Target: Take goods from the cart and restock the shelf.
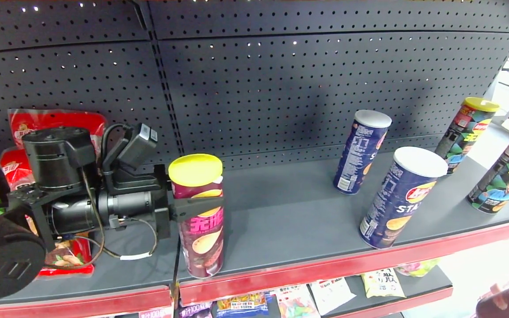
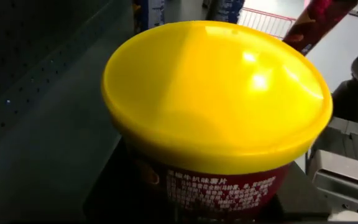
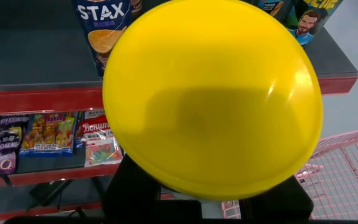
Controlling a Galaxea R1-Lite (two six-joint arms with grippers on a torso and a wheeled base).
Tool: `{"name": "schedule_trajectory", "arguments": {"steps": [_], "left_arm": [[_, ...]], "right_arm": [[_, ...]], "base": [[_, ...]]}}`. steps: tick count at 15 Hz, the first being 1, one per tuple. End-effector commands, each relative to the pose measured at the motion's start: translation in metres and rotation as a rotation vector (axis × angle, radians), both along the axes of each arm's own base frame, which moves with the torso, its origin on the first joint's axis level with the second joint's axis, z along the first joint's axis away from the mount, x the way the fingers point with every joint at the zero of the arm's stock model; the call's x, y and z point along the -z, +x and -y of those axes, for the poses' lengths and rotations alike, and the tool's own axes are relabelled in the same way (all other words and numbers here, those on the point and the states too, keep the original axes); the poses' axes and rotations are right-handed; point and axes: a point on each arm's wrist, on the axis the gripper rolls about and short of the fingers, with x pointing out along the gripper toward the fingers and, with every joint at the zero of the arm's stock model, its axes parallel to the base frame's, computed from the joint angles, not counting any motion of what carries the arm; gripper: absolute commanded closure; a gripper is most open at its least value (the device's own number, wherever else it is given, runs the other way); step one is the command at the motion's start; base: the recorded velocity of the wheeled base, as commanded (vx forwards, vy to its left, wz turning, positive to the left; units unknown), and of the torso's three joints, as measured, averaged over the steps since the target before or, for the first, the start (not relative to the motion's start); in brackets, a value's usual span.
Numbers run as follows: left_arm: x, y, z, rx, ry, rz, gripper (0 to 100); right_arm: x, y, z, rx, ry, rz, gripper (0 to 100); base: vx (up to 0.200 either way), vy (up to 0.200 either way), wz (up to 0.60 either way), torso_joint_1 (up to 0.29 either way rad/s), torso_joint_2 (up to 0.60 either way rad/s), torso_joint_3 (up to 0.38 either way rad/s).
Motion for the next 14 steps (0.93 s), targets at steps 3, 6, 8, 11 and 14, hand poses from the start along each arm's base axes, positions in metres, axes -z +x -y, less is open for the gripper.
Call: {"name": "schedule_trajectory", "arguments": {"steps": [3, 6, 8, 11, 14], "left_arm": [[0.006, 0.018, 0.005, -0.023, -0.028, -0.005, 100], [0.014, 0.02, 0.007, -0.022, -0.033, 0.002, 100], [0.019, 0.017, 0.006, -0.018, -0.027, -0.017, 100], [0.023, 0.014, 0.005, -0.018, -0.021, -0.031, 100], [0.024, 0.016, 0.005, -0.017, -0.021, -0.033, 100]], "right_arm": [[-0.001, 0.0, 0.0, -0.001, 0.0, 0.001, 100], [-0.003, 0.001, 0.0, -0.001, 0.0, 0.002, 100], [-0.003, 0.002, 0.0, -0.001, 0.0, -0.001, 100], [-0.003, 0.004, 0.0, -0.001, -0.001, -0.01, 100], [-0.004, 0.006, -0.001, 0.001, -0.002, -0.014, 100]], "base": [[0.0, 0.0, 0.0, 0.0, 0.0, 0.0], [0.0, 0.0, 0.0, 0.0, 0.0, 0.0], [0.0, 0.0, 0.0, 0.0, 0.0, 0.0], [0.0, 0.0, 0.0, 0.0, 0.0, 0.0], [0.0, 0.0, 0.0, 0.0, 0.0, 0.0]]}}
